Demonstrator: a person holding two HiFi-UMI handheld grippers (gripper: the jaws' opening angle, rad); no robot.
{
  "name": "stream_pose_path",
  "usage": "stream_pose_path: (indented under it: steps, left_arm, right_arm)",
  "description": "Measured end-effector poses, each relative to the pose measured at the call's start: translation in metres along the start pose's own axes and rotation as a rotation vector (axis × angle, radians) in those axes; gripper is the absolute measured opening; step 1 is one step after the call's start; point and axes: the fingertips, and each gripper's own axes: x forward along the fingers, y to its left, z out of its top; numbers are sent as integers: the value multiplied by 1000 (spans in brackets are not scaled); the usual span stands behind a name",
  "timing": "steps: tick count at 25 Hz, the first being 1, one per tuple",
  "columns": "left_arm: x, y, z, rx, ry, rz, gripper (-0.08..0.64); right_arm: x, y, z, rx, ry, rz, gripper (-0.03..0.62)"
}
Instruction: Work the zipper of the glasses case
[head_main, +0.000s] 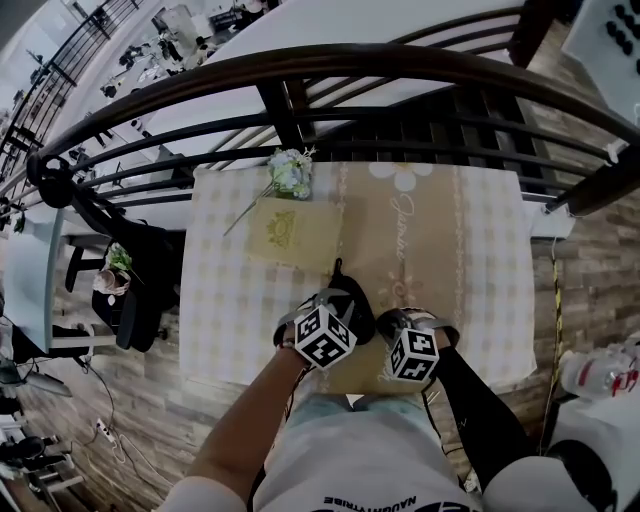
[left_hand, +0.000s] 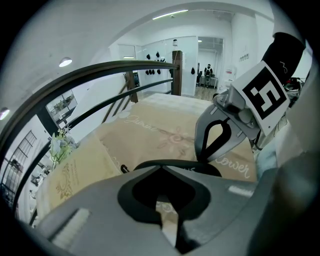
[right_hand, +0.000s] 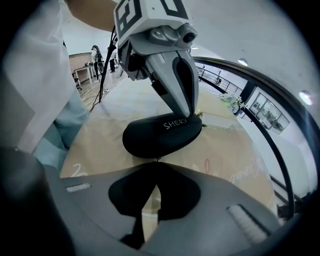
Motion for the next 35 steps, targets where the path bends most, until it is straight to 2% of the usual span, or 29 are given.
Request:
stream_pose_path:
  steps: [20, 35]
  left_arm:
    - [0, 0, -2, 52, -3, -21, 0]
    - [-1, 0, -2, 63, -22, -27, 0]
  right_arm:
    - [-6, 29, 1, 98, 21, -27, 29]
    - [-3, 52, 13, 183, 22, -49, 31]
